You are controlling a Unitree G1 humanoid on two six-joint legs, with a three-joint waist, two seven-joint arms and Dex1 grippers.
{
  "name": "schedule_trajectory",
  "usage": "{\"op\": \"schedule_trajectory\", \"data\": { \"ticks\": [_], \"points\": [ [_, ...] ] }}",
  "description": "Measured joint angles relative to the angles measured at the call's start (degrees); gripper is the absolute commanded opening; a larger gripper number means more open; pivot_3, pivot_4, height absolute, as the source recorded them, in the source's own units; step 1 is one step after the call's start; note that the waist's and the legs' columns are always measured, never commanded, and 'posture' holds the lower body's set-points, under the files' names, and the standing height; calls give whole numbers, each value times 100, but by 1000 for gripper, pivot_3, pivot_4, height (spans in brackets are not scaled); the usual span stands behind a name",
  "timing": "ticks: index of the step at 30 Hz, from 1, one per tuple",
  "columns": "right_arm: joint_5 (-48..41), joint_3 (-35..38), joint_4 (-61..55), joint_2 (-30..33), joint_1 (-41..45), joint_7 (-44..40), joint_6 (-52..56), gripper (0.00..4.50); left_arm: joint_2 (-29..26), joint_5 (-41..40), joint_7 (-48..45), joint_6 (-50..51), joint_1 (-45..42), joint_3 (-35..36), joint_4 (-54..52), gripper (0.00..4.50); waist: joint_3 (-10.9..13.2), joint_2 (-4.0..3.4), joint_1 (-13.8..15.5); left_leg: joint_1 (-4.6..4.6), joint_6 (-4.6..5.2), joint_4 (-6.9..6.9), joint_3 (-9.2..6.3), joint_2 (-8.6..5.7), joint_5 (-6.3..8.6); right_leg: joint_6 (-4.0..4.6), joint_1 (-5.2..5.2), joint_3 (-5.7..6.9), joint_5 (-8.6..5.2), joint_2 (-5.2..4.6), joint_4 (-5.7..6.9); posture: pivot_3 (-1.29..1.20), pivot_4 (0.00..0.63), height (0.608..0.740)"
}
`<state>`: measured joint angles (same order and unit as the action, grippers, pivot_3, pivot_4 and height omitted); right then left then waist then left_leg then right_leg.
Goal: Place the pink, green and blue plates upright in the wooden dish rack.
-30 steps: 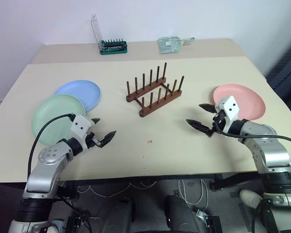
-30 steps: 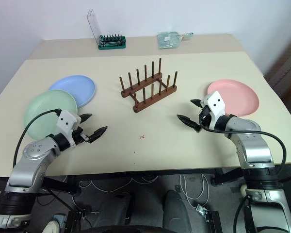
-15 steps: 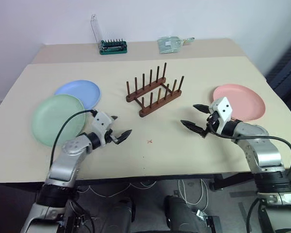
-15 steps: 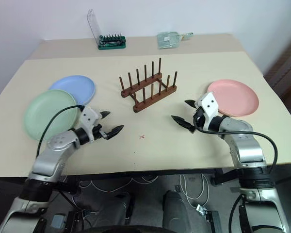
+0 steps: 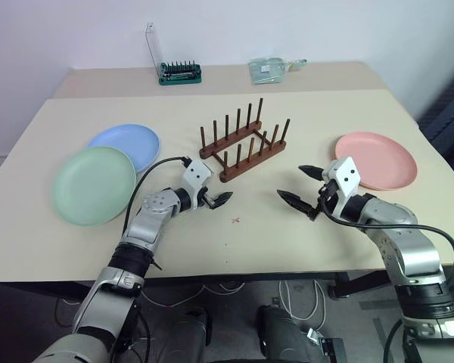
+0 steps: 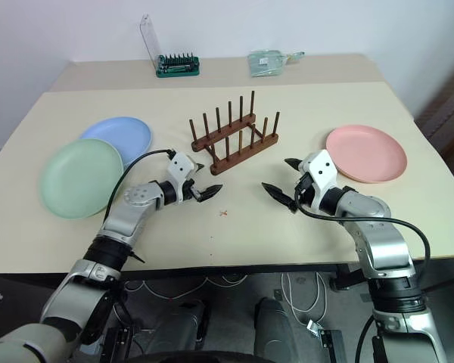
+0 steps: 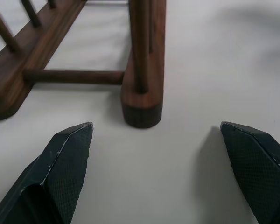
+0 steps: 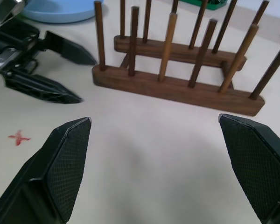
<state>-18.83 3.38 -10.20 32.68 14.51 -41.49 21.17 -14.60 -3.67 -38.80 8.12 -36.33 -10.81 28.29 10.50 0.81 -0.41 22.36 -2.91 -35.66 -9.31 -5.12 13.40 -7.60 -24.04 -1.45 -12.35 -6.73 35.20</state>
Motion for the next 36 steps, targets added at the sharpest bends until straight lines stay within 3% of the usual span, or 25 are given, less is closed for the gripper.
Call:
{"op": "schedule_trajectory", "data": {
  "ticks": [3, 9, 10, 18, 24, 31, 35, 36],
  "points": [
    [-11, -25, -165, -24, 5, 98, 150, 4500, 181, 67, -6, -193, -289, 11, 495, 3702, -1, 0, -1, -1, 4, -13, -4, -2, 2, -5, 10, 2, 1, 0, -2, 0, 150, 740],
    [-42, -28, -291, -23, 7, 166, 298, 4500, 434, 70, 77, -578, -559, 105, 1152, 747, -1, 0, -29, -2, 8, -24, -8, -2, 5, -8, 16, 5, 1, 1, 0, 0, 150, 740],
    [-42, -28, -292, -23, 7, 167, 322, 4500, 445, 79, 106, -626, -594, 113, 1220, 704, -1, 0, -34, -2, 8, -23, -8, -2, 5, -8, 16, 5, 1, 2, 1, 0, 150, 740],
    [-43, -35, -294, 13, 45, 113, 381, 4500, 250, 130, -314, -902, -232, 83, 797, 704, -2, -1, -56, -3, 11, -22, -8, -1, 7, -9, 13, 5, 1, 2, 2, 0, 150, 740],
    [-108, 19, -296, 671, -285, -421, 532, 4500, -596, -101, -1928, -943, 481, -213, -399, 704, 0, -4, -22, 3, 14, -23, -7, -1, 9, -7, 10, 4, 0, 2, 1, 0, 150, 740],
    [-34, 7, -294, 687, -479, -488, 482, 4500, -879, -104, -2273, -902, 384, -188, -418, 704, 0, -3, -48, 1, 17, -25, -7, 1, 11, -10, 12, 4, -1, 3, 0, 0, 150, 740],
    [1, 8, -294, 692, -503, -488, 484, 4500, -1076, -145, -2433, -736, 490, -172, -564, 2692, 0, -3, -50, 2, 17, -25, -7, 1, 11, -10, 12, 4, -1, 2, 1, 0, 150, 740],
    [2, 8, -294, 692, -506, -488, 485, 4236, -1133, -121, -2335, -739, 528, -156, -616, 3180, 0, -3, -45, 1, 17, -25, -7, 1, 11, -10, 12, 4, -1, 3, 1, 0, 150, 740]
  ]
}}
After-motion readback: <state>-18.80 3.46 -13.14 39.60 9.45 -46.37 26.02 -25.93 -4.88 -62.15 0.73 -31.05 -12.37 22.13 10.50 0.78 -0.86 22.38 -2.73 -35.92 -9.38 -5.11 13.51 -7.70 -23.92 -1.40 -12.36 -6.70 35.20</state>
